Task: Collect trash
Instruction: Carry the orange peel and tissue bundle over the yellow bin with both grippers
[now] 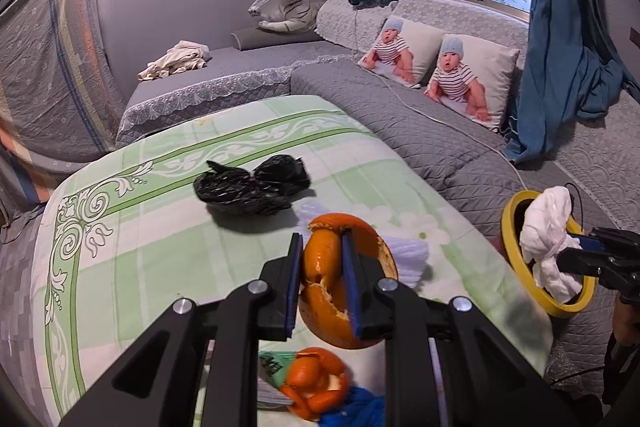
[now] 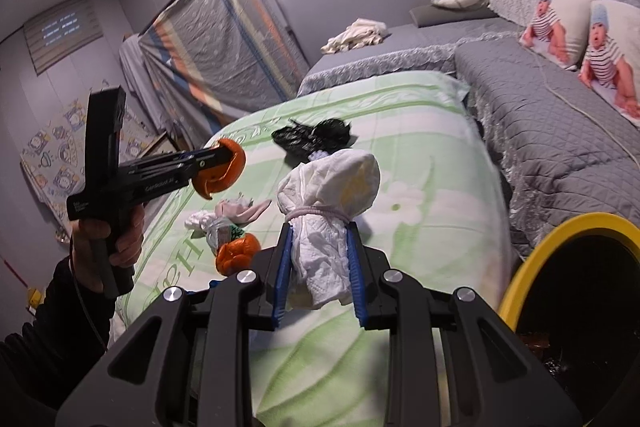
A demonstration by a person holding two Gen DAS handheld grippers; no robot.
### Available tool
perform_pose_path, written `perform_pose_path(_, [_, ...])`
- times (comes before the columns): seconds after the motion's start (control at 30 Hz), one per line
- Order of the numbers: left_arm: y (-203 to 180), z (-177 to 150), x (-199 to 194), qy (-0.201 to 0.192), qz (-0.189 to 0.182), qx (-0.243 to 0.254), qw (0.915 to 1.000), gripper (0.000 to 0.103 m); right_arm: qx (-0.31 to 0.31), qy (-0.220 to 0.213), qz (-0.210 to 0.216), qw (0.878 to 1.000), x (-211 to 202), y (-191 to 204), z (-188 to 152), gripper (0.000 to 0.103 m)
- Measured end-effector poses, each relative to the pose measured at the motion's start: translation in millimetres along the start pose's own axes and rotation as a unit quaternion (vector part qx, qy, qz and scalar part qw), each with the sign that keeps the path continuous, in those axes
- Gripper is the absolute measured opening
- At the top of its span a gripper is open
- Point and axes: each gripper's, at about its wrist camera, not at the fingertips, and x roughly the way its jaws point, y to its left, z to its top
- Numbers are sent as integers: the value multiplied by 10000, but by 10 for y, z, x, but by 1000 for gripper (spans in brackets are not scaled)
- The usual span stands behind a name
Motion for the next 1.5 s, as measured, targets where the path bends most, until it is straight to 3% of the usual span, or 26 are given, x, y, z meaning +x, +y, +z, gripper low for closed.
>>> perform_pose_path(0.7, [-1277,272,-5,-337,-1173,293,9921,18,649,-984,-710,9905,-1038,-729,-119,24])
perform_pose_path(1.13, [-2022,295,299,-177,-1844,399,9819,18,1109,-1278,-1255,9776,-1404,-1155,-327,25])
perform_pose_path(1.5, [-2490,214,608,93,-2102,591,9758,18,1425,-1274,-1629,9679,-1454,-1491,-528,25])
